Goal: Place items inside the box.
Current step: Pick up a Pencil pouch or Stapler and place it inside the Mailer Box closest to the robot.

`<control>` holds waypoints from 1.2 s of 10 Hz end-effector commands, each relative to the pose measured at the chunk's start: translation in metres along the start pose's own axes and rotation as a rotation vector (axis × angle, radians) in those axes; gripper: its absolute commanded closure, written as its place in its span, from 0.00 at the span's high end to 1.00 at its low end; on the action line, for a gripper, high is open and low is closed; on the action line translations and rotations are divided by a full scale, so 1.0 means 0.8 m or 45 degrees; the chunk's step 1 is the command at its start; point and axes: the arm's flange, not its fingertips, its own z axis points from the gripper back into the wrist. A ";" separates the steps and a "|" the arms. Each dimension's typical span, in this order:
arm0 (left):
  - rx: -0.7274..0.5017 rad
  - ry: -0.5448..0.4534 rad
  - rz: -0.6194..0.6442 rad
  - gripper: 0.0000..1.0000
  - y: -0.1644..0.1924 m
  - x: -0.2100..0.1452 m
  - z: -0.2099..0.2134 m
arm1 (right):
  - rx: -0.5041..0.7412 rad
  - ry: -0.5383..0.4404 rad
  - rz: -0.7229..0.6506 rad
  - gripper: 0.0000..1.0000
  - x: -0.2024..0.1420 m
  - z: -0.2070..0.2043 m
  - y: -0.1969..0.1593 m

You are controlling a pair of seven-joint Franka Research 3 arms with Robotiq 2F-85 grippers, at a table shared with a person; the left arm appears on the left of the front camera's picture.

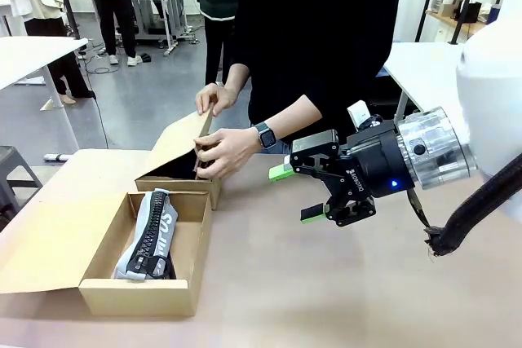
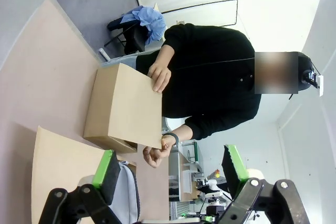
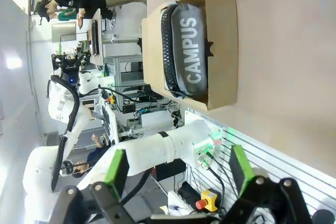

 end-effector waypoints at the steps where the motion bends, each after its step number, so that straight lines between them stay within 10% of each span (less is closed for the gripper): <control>1: -0.039 -0.014 -0.020 1.00 0.000 0.000 -0.001 | 0.246 0.072 -0.164 1.00 0.087 0.130 -0.052; 4: -0.039 -0.014 -0.020 1.00 0.000 0.000 -0.001 | 0.321 0.044 -0.216 1.00 0.081 0.175 -0.090; 6: -0.039 -0.014 -0.020 1.00 0.000 0.000 -0.001 | 0.375 0.378 -0.133 1.00 0.068 0.215 -0.151; 8: -0.039 -0.014 -0.020 1.00 0.000 0.000 -0.001 | 0.509 0.348 0.086 1.00 0.039 0.250 -0.236; 10: -0.039 -0.014 -0.020 1.00 0.000 0.000 -0.001 | 0.256 0.286 -0.020 1.00 0.026 0.194 -0.232; 12: -0.039 -0.014 -0.020 1.00 0.000 0.000 -0.001 | 0.470 0.350 0.025 1.00 0.065 0.258 -0.208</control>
